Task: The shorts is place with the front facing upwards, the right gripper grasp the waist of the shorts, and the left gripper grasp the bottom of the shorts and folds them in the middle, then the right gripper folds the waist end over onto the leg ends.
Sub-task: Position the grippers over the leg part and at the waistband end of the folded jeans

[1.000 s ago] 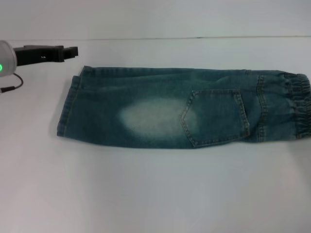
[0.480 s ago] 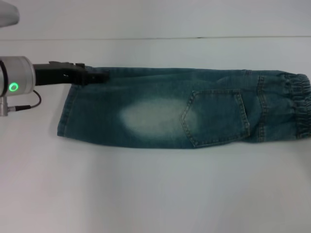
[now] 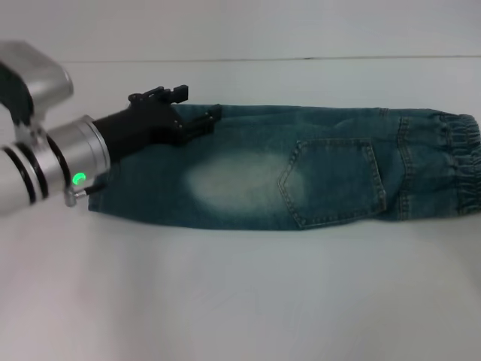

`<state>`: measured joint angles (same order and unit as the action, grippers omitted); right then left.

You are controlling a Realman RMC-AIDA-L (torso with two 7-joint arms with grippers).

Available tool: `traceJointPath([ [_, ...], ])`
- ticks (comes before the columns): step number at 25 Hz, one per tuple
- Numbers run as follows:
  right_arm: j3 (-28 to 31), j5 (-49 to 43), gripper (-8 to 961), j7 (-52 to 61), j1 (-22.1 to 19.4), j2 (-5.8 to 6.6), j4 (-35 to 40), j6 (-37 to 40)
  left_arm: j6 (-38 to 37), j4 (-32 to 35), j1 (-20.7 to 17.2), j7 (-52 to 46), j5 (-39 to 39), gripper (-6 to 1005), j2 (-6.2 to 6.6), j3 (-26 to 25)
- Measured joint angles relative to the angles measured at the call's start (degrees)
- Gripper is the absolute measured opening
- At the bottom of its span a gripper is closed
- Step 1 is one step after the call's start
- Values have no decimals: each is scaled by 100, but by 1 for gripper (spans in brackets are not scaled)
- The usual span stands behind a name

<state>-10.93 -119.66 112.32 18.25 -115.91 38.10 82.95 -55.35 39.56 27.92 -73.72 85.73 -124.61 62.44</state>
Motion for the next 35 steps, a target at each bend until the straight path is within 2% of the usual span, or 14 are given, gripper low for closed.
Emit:
traceJointPath([
  [2, -29, -5, 904, -6, -1, -2, 8, -27, 12, -648, 44, 1331, -966, 787, -1, 127],
  [5, -32, -11, 902, -14, 11, -2, 33, -104, 5, -1313, 123, 2664, -2136, 680, -2, 327],
  [11, -333, -14, 899, -21, 191, -36, 29, -541, 47, -1843, 203, 3592, -3050, 409, -1, 619],
  [14, -696, -14, 897, -27, 303, -61, 29, -898, 50, -1983, 236, 3790, -3275, 263, -2, 727],
  [22, -975, -14, 894, -14, 471, -60, 39, -1209, 52, -2074, 266, 3845, -3385, 117, -2, 876],
  [28, -1155, -13, 893, 23, 531, -10, -22, -1379, 50, -2115, 269, 3835, -3397, 1, -2, 880],
  [33, -1343, -14, 891, 80, 643, -43, -32, -1406, 51, -2171, 294, 3830, -3419, 1, -2, 890],
  [35, -1478, -21, 891, 198, 662, -15, -33, -1388, 50, -2181, 294, 3829, -3437, 1, -2, 891],
])
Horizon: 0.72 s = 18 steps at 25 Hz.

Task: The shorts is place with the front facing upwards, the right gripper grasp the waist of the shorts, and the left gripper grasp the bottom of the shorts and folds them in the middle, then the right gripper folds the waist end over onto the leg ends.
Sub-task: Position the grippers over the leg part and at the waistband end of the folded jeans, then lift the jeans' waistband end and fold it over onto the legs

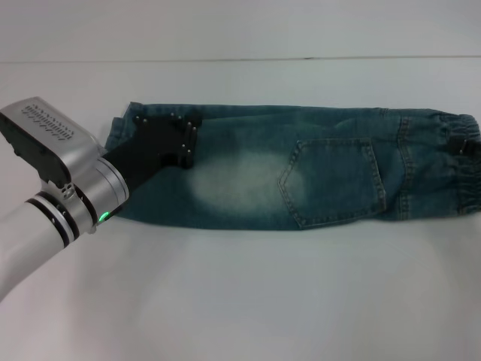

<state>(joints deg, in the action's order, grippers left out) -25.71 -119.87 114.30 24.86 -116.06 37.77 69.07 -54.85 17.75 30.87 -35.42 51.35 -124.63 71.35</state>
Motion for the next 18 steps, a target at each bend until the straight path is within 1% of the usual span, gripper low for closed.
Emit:
traceJointPath([
  [3, -154, -69, 890, 110, 6, 35, 0, -8, -18, -8, -5, -1, -9, 1, 0, 2],
  [6, -248, -250, 787, 153, 49, 42, 1, -26, -30, -16, -6, -2, -11, 1, 0, 2],
  [8, -269, -376, 718, 110, 90, 10, 25, -16, -39, -23, 0, -3, -12, 1, 0, 3],
  [12, -286, -395, 549, 91, 95, 4, 36, -2, -45, -26, 0, -4, -12, 1, 0, 2],
  [15, -257, -378, 414, 89, 97, 30, 18, 87, -53, -27, 0, -6, -12, 1, 0, 1],
  [18, -145, -278, 266, 86, 82, 50, 60, 381, -78, -43, -4, -7, -12, 1, 0, 2],
])
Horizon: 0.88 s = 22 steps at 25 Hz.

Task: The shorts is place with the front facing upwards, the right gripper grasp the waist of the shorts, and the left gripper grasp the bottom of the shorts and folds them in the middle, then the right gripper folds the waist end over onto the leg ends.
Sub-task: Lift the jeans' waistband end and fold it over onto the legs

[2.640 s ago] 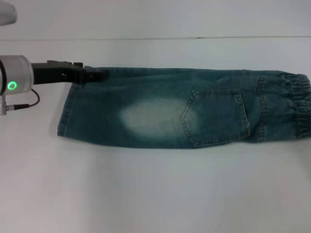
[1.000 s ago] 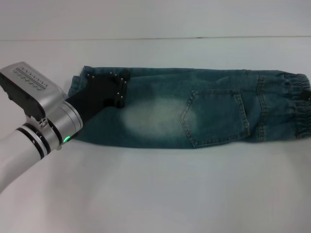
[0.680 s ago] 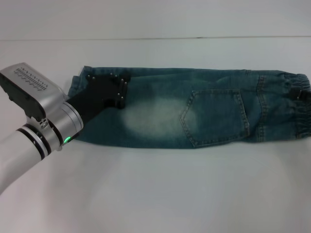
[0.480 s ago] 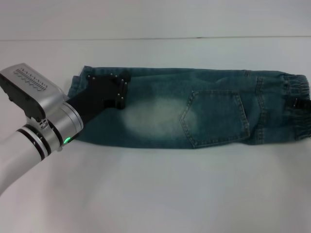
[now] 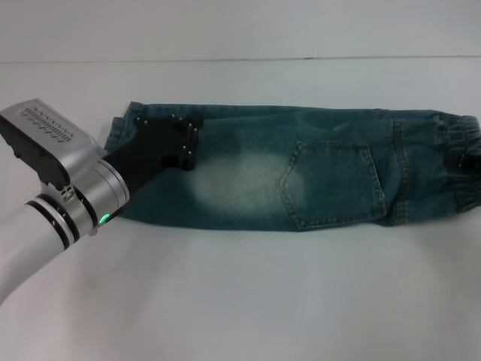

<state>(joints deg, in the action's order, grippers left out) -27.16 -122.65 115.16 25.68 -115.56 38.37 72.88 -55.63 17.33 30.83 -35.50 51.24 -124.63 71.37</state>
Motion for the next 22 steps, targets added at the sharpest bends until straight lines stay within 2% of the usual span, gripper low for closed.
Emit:
traceJointPath([
  [1, 25, 63, 216, -1, -13, 14, 8, 103, -7, -23, 4, -1, 0, 1, 0, 1],
  [6, 62, 415, 169, -10, -64, 121, 17, 550, -26, -112, 61, 1, 0, 1, 0, 7],
  [12, 111, 482, 113, 36, -60, 131, 120, 1006, -43, -279, 115, 211, -302, 1, 0, 36],
  [22, 253, 514, 112, 833, 135, -104, 1353, 2349, -88, -645, 298, 599, -749, 1, 0, 317],
])
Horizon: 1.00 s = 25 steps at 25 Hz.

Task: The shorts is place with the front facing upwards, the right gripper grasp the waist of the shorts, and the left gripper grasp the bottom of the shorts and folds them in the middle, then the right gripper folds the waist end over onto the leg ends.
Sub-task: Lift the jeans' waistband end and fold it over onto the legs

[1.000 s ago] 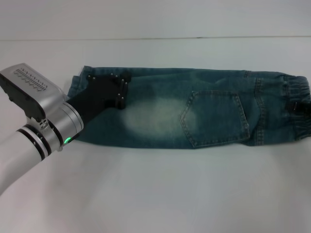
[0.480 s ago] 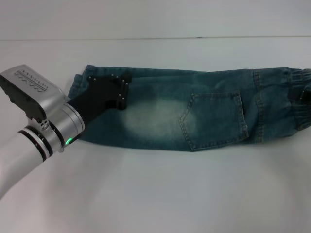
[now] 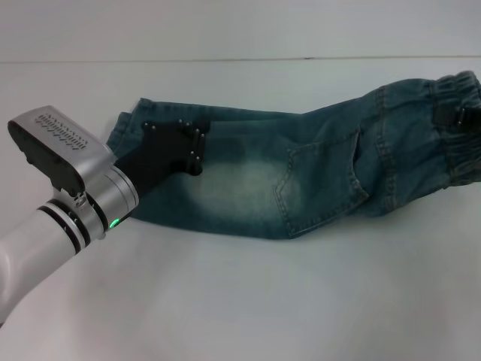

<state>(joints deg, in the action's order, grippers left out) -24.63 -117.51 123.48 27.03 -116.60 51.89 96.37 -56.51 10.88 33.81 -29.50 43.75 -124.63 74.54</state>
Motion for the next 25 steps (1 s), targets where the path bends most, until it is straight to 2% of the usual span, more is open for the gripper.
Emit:
traceJointPath([
  [4, -38, 48, 111, 294, 133, -65, 421, 313, -112, -80, 52, 3, -126, 1, 1, 48],
  [14, -145, 334, 109, 773, 635, -64, 1042, 968, -107, -336, 310, 16, -148, 2, 0, 450],
  [22, -440, 346, 110, 987, 1275, 145, 1045, 860, -174, -338, 326, -101, -145, 2, 0, 883],
  [25, -610, 347, 110, 1052, 1551, 180, 1050, 747, -246, -327, 306, -258, -143, 2, 0, 1069],
])
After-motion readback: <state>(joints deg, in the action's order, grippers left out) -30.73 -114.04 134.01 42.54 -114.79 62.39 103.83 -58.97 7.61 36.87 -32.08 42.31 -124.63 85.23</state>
